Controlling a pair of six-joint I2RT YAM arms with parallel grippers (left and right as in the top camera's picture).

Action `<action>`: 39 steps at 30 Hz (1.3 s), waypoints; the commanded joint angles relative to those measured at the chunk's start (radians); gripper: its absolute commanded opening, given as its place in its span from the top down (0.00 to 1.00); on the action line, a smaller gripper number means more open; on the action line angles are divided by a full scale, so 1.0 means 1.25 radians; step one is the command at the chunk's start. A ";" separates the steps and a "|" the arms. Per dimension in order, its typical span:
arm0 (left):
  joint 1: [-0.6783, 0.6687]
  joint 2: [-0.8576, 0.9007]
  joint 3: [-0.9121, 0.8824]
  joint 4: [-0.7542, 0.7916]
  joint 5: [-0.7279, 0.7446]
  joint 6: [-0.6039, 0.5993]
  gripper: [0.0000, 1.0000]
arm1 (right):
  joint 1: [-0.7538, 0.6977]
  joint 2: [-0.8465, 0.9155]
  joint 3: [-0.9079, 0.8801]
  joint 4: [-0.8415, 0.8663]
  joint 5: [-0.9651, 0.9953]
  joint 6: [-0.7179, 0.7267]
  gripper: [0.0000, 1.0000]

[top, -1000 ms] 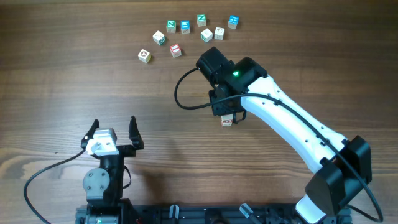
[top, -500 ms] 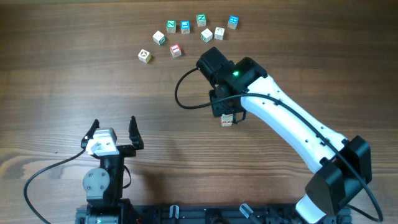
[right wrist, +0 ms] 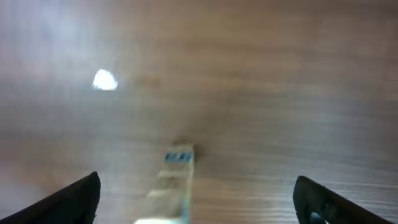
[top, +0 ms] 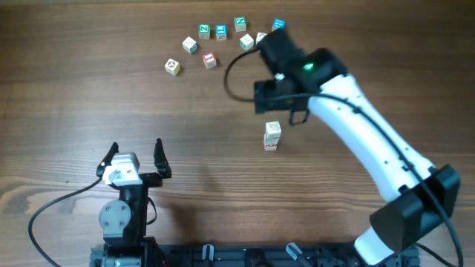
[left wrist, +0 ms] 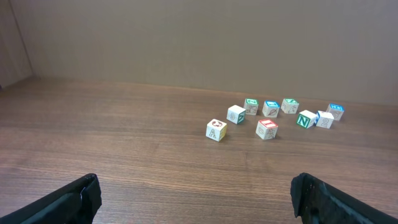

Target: Form a tower

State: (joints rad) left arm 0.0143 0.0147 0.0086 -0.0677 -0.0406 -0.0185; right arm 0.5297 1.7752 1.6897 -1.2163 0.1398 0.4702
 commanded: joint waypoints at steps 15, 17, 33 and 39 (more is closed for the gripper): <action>0.004 -0.004 -0.002 0.000 -0.010 0.015 0.00 | -0.459 0.008 -0.283 0.223 -0.407 -0.176 0.11; 0.004 -0.004 -0.002 0.000 -0.010 0.015 0.00 | -0.456 0.008 -0.361 0.278 -0.468 -0.176 0.27; 0.004 -0.004 -0.002 0.000 -0.010 0.015 0.00 | -0.433 0.009 -0.864 0.876 -0.754 0.094 0.96; 0.004 -0.004 -0.002 0.000 -0.010 0.015 0.00 | -0.386 0.009 -0.903 0.993 -0.754 0.202 0.96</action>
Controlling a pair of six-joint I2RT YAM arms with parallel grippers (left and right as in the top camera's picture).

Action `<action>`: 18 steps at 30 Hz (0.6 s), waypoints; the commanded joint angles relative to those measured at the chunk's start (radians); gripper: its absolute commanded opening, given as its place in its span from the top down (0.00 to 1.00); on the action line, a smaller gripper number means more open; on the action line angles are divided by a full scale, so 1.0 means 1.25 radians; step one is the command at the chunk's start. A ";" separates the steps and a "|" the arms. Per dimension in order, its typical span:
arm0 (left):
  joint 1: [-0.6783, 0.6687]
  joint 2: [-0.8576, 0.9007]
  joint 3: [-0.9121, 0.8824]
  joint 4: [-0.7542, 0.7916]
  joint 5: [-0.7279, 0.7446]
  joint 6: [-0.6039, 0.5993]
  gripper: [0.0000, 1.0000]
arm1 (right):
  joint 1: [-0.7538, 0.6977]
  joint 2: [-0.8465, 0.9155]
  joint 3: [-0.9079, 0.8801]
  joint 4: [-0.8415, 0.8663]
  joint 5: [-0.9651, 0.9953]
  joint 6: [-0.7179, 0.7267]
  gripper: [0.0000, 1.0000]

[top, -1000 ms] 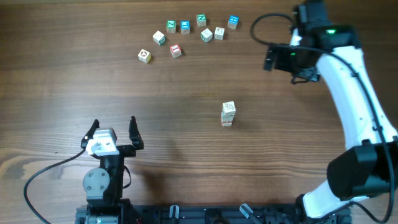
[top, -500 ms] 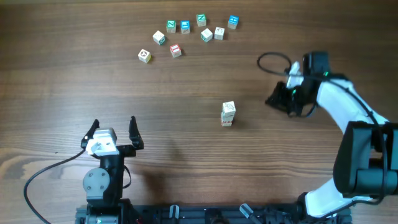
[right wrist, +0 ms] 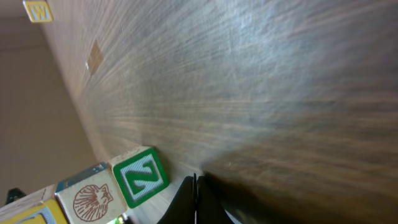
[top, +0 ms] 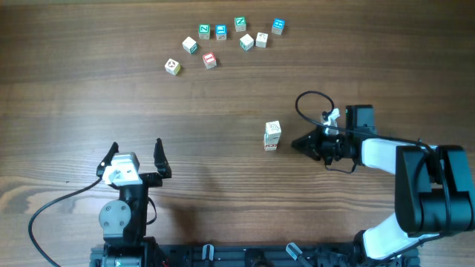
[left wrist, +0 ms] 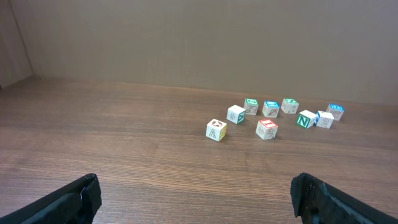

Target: Form a tower

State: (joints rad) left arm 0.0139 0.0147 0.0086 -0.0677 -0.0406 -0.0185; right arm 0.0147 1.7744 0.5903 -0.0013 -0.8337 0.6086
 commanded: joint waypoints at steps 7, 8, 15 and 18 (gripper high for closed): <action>0.005 -0.004 -0.002 0.000 -0.010 0.015 0.00 | 0.089 0.009 -0.024 0.064 0.086 0.185 0.96; 0.005 -0.004 -0.002 0.000 -0.010 0.015 0.00 | 0.096 0.009 -0.024 0.064 0.089 0.186 0.96; 0.005 -0.004 -0.002 -0.001 -0.010 0.015 0.00 | 0.101 0.009 -0.024 0.105 0.089 0.229 0.96; 0.005 -0.004 -0.002 0.000 -0.010 0.015 0.00 | 0.101 0.009 -0.024 0.111 0.089 0.237 0.96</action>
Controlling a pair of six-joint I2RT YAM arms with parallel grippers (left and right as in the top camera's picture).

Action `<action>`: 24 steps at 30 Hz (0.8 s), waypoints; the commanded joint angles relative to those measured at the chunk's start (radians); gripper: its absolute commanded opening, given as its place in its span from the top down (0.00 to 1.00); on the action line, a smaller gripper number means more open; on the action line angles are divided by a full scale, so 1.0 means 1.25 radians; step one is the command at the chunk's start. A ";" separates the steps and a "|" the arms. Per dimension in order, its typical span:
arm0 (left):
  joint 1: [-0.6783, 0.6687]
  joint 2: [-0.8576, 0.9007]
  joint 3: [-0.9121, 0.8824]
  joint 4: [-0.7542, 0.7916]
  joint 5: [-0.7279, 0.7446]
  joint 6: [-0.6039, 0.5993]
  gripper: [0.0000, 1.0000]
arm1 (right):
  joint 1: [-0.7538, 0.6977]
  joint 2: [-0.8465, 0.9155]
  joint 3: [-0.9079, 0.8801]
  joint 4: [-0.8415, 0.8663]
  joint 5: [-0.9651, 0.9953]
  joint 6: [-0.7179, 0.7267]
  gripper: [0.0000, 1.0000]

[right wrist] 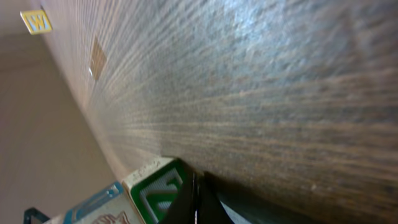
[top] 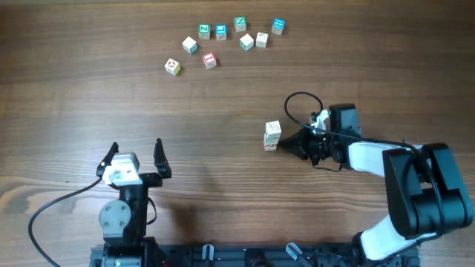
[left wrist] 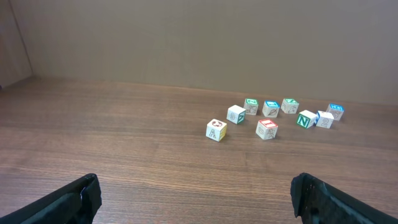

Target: Form a tower

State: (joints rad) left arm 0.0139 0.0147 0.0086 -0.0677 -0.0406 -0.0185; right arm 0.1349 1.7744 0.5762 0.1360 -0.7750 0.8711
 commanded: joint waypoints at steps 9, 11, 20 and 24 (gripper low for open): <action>0.005 -0.004 -0.002 0.000 -0.010 0.015 0.00 | 0.032 0.009 -0.013 -0.004 0.042 0.021 0.95; 0.005 -0.004 -0.002 0.000 -0.010 0.015 0.00 | 0.039 0.009 -0.013 -0.004 0.047 0.021 0.96; 0.005 -0.004 -0.002 0.000 -0.010 0.015 0.00 | 0.045 0.009 -0.013 -0.005 0.057 0.021 0.96; 0.005 -0.004 -0.002 0.000 -0.010 0.015 0.00 | 0.045 0.009 -0.013 -0.004 0.124 0.021 0.96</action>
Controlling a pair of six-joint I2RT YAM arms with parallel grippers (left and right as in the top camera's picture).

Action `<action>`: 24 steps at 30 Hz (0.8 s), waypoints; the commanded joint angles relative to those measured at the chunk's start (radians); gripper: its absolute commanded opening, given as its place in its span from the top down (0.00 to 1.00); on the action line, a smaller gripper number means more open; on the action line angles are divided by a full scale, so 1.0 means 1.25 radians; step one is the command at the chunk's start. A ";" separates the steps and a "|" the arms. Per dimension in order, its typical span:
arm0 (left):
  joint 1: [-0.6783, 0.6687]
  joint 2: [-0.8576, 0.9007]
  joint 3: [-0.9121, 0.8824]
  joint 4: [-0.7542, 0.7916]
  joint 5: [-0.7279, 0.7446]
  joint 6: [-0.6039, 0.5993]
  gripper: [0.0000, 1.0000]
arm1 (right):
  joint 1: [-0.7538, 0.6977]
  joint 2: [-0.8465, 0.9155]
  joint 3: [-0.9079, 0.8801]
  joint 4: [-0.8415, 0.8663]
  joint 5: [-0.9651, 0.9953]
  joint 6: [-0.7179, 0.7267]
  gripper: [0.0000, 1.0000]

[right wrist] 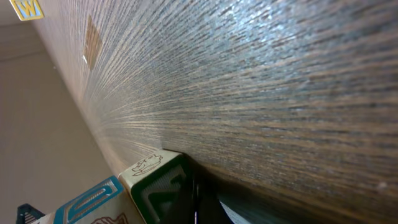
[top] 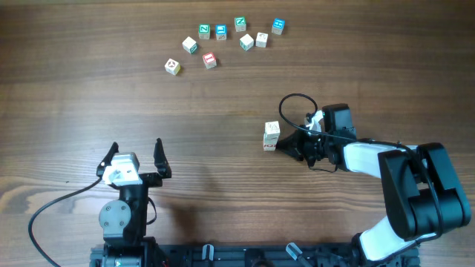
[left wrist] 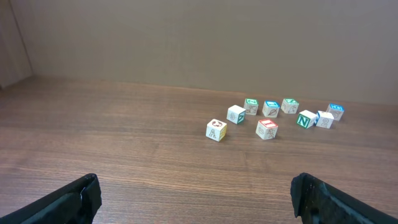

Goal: Form a tower
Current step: 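Pull the right gripper back and up away from the tower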

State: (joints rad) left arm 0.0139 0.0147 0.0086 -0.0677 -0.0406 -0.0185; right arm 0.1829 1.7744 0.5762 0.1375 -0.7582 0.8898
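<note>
A small tower of letter blocks (top: 272, 136) stands mid-table. In the right wrist view its green-faced block (right wrist: 158, 186) fills the lower left, with a blue-edged block (right wrist: 93, 196) beside it. My right gripper (top: 286, 148) lies low on the table just right of the tower, shut and empty. Its closed tip (right wrist: 195, 198) is against the green block. My left gripper (top: 136, 152) sits at the near left, open and empty, its fingers (left wrist: 74, 199) wide apart.
Several loose letter blocks (top: 223, 37) lie scattered at the far side of the table; the left wrist view shows them as a row (left wrist: 273, 115). A black cable (top: 293, 107) loops above the right wrist. The table (top: 89, 96) is bare wood.
My right gripper has slid a little further left, and its shut tip now meets the tower's green block, which looms larger in the wrist view. The left arm is unchanged.
At first my right gripper hung open, high behind the tower near the loose blocks. Later it lay low on the table to the tower's right, shut. It then stood closer to the tower at each moment and now touches it. The left gripper stayed open and still.
</note>
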 commanded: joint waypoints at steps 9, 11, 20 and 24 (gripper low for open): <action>0.005 -0.004 -0.002 0.000 -0.010 0.015 0.00 | -0.060 0.009 -0.012 0.049 0.221 -0.002 0.96; 0.005 -0.004 -0.002 0.000 -0.010 0.015 0.00 | -0.091 0.009 -0.012 0.071 0.257 -0.003 0.96; 0.005 -0.004 -0.002 0.000 -0.010 0.015 0.00 | -0.158 0.007 0.032 0.036 0.240 -0.127 0.96; 0.005 -0.004 -0.002 0.000 -0.010 0.015 0.00 | -0.162 0.006 0.188 -0.198 0.236 -0.245 0.91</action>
State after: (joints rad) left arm 0.0139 0.0147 0.0086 -0.0677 -0.0402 -0.0185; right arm -0.0086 1.7672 0.6865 0.0528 -0.5331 0.7425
